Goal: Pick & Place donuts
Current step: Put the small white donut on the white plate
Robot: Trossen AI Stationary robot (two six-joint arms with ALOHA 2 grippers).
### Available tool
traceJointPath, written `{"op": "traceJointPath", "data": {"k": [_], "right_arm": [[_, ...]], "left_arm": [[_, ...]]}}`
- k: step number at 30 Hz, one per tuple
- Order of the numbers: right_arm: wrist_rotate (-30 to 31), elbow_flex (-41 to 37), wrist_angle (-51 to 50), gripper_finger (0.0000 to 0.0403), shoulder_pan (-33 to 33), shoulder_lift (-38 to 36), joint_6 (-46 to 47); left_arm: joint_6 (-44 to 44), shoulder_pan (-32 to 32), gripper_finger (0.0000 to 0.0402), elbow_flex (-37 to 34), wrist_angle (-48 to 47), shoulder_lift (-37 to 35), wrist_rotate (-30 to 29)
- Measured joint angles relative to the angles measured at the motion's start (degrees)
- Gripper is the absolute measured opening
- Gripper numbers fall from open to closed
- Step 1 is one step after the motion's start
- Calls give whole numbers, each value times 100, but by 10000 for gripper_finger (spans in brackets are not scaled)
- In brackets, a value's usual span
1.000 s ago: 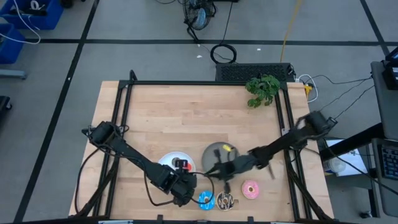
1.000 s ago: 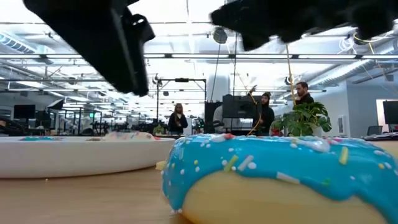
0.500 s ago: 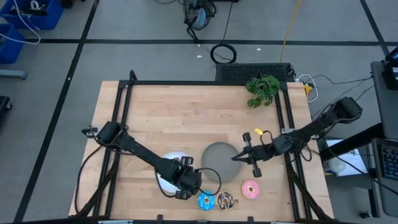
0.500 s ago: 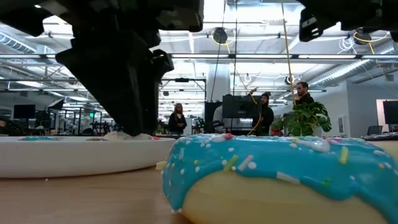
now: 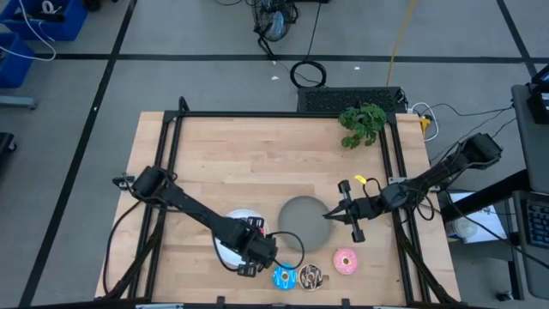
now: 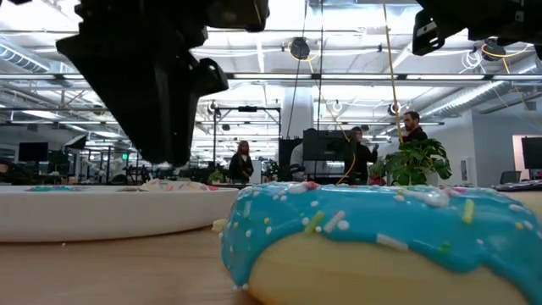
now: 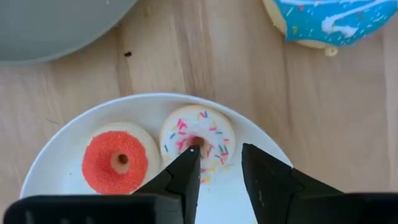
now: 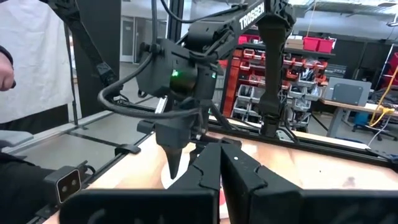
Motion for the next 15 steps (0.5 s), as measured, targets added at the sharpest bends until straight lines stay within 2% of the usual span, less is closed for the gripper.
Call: {"op": "traceJointPath", "data": {"k": [4,15], "right_arm": [[1,0,2,0,0,0,0],[2,2,-46,0,0,0,-4]], "left_arm": [[-14,-52,116,0,22,18,-161],[-83,-93,115,-2,-38,317,-159]]}}
